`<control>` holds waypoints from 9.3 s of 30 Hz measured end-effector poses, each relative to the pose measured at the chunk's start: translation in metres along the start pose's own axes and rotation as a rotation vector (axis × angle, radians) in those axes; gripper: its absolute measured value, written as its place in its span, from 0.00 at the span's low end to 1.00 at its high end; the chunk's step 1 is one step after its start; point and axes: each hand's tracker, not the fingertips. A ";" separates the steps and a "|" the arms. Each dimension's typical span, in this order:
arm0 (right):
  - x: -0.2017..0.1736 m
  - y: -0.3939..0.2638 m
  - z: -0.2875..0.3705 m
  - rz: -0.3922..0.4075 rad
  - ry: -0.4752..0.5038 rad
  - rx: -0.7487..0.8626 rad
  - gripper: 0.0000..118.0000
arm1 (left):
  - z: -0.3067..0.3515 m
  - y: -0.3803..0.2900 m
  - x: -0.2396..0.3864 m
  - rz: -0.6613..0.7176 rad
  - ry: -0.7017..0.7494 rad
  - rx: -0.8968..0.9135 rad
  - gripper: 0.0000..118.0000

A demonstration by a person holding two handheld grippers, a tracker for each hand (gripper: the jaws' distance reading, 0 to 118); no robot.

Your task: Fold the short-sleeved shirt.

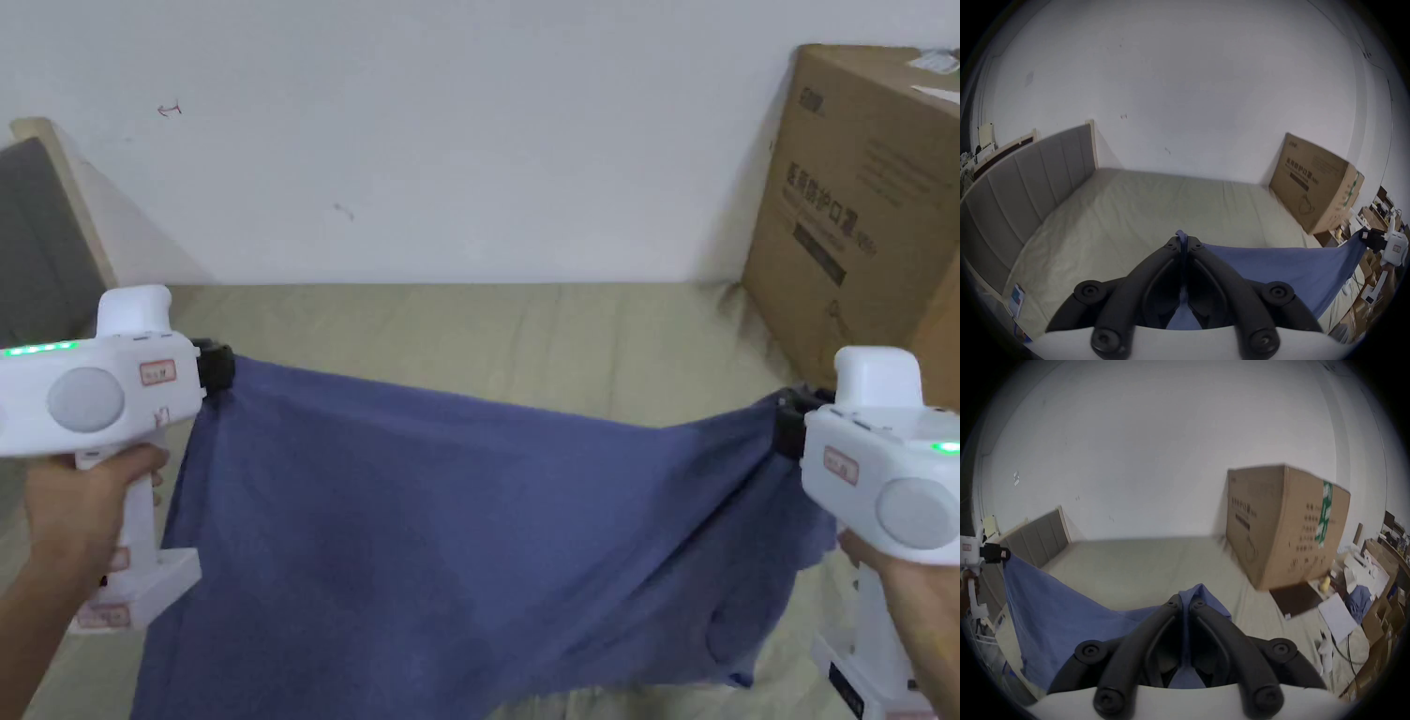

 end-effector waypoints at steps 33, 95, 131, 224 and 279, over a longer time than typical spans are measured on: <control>-0.011 0.139 -0.135 0.007 0.079 0.283 0.03 | -0.116 0.125 -0.005 -0.124 0.134 0.246 0.02; -0.038 -0.152 0.111 -0.099 0.080 -0.152 0.98 | 0.127 -0.208 -0.010 0.069 0.058 -0.058 0.79; -0.080 -0.100 0.161 0.046 -0.022 0.190 0.00 | 0.118 -0.238 -0.020 0.044 0.174 -0.198 0.36; -0.038 -0.112 0.036 -0.127 -0.003 -0.133 0.89 | 0.021 -0.169 -0.017 0.073 0.078 -0.092 0.75; -0.042 -0.151 0.031 -0.020 -0.128 -0.199 0.15 | -0.050 -0.269 -0.068 0.023 0.147 -0.573 0.03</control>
